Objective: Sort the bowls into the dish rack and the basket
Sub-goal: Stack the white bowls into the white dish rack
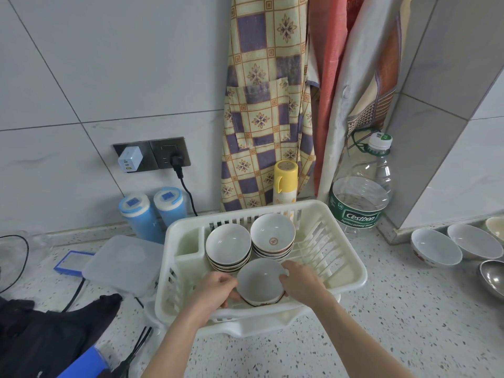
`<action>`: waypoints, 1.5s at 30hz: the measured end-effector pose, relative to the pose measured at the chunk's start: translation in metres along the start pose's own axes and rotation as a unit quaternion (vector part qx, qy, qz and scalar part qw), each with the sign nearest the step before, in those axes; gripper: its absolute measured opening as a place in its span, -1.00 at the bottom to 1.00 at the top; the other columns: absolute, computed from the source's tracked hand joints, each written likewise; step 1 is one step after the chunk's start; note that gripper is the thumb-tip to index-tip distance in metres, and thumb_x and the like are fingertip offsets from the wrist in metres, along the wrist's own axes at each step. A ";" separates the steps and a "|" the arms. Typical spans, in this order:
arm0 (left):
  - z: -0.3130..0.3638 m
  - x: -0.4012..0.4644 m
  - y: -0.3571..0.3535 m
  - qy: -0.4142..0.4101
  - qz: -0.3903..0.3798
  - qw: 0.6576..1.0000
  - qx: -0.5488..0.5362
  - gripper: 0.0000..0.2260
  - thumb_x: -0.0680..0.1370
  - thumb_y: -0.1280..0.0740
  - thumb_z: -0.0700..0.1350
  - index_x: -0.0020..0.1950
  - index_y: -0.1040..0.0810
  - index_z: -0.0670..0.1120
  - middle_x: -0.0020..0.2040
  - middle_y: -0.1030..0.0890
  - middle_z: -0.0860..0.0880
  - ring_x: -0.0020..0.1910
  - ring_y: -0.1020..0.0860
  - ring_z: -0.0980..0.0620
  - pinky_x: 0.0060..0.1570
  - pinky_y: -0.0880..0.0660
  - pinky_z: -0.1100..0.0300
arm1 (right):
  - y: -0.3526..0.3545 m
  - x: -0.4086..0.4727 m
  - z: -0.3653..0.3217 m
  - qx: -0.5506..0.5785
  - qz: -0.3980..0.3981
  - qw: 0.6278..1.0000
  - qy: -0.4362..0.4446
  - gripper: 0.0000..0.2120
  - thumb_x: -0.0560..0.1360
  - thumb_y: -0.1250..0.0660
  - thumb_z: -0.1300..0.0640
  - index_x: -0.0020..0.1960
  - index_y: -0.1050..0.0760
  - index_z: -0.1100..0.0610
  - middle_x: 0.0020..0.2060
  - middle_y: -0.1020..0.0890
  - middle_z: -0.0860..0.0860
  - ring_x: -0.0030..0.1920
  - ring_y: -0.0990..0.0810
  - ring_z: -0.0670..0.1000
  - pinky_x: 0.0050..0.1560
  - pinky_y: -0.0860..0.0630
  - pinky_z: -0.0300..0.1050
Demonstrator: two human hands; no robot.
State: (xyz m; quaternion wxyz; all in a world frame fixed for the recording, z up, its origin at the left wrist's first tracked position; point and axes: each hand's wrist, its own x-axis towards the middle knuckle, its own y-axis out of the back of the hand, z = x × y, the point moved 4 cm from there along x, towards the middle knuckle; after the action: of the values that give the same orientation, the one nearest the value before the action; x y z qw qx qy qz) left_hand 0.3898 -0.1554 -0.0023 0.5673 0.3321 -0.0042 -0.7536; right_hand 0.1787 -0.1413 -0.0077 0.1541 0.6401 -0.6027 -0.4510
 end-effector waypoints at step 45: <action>-0.008 0.016 -0.011 -0.030 0.034 0.968 0.245 -0.75 0.46 -0.32 0.11 0.10 -0.62 0.14 -0.21 -0.60 0.20 -0.26 -0.52 0.26 -0.33 -0.40 0.28 | -0.002 0.003 0.002 0.031 -0.090 0.995 0.017 -0.77 0.58 -0.08 0.12 0.09 -0.44 0.20 -0.29 -0.60 0.04 -0.38 -0.47 -0.09 -0.37 -0.34 -0.20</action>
State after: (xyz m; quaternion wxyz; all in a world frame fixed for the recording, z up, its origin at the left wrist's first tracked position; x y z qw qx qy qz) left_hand 0.3822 -0.1618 -0.0208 0.4935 0.4378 -0.2170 -0.7195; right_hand 0.1779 -0.1430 -0.0118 0.1029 0.7038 -0.5534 -0.4333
